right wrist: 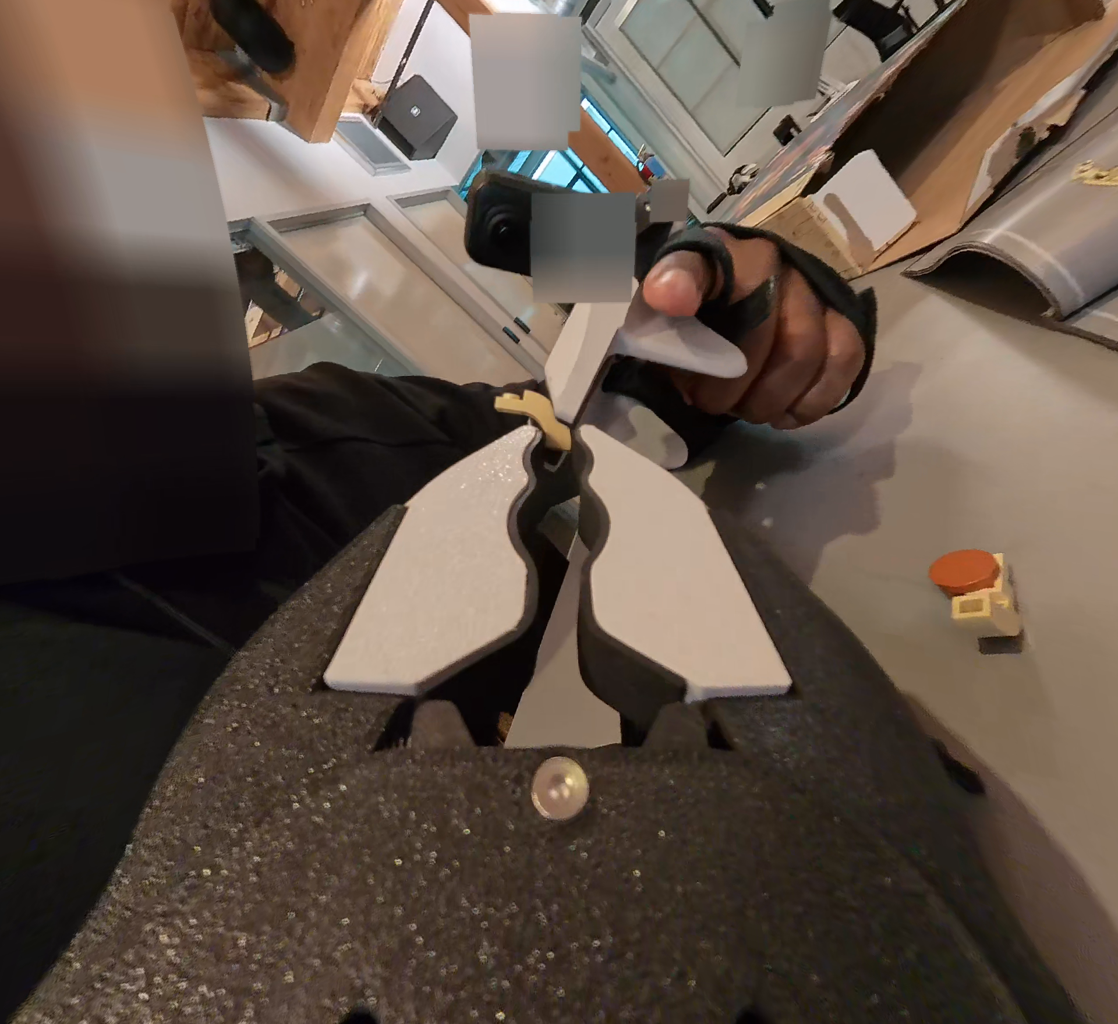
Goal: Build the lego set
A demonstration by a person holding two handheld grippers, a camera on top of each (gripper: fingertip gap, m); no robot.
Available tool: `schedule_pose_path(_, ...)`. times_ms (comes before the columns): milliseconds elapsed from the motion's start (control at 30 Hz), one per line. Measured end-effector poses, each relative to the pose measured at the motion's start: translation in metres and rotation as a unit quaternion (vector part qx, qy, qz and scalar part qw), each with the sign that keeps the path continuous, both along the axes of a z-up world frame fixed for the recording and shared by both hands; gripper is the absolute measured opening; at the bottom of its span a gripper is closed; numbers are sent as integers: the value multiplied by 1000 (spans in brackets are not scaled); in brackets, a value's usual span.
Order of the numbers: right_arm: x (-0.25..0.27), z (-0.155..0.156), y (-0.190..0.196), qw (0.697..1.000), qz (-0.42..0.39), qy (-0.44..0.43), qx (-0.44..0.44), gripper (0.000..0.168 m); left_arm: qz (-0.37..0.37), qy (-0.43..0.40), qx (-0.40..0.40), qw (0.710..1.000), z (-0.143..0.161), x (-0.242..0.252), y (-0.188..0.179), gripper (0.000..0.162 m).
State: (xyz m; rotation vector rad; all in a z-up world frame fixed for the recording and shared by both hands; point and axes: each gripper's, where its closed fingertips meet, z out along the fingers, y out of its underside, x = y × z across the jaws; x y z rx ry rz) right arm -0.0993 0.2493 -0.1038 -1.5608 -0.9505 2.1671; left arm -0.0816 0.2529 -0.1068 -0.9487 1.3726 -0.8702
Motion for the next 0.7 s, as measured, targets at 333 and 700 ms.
schedule_pose_path(333, 1, -2, 15, 986, -77, -34, 143, 16, -3, 12, -44, 999, 7, -9, 6, 12)
schedule_pose_path(700, 14, -99, 61, 864, -91, -356, 344, 28, 178, 300, -116, 930, -68, -47, 59, 12)
